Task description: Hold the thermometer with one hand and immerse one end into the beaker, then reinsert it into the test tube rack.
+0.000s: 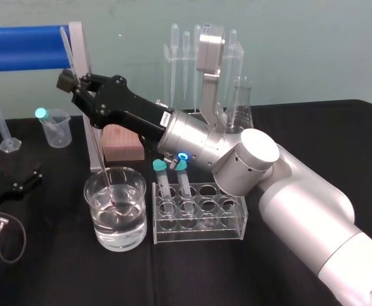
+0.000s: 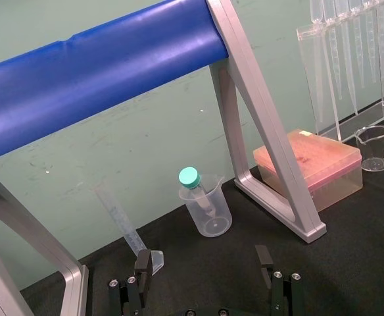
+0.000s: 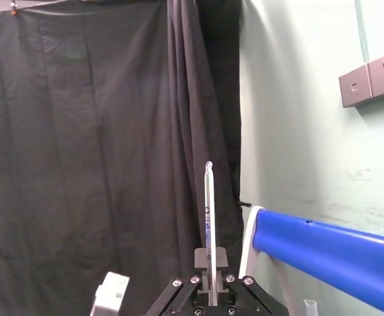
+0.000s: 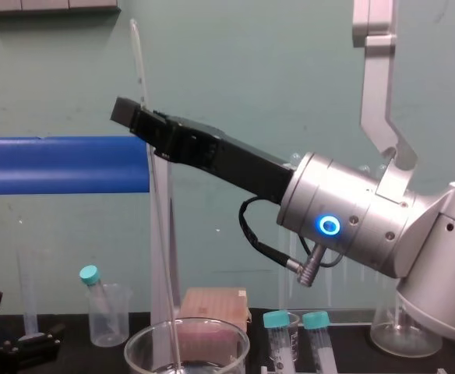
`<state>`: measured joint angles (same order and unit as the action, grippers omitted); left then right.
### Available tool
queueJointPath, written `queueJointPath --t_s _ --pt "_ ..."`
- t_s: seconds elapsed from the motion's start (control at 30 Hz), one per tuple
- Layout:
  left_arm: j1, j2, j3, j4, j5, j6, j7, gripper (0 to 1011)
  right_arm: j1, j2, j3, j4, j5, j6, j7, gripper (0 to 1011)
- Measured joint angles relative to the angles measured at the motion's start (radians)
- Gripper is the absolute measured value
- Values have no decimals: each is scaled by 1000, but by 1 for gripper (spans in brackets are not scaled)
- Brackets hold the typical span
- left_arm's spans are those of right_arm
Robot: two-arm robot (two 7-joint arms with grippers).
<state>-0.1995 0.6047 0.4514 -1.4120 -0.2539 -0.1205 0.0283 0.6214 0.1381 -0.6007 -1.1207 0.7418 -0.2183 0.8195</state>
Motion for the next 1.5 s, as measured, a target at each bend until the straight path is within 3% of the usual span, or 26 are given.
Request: queueJointPath --t_s 0.87,1.5 --pt "0 0 0 0 0 0 0 1008 -3 -22 5 88 -27 -26 49 57" --pt "0 0 0 0 0 0 0 1008 -11 -23 15 87 -23 -34 51 57"
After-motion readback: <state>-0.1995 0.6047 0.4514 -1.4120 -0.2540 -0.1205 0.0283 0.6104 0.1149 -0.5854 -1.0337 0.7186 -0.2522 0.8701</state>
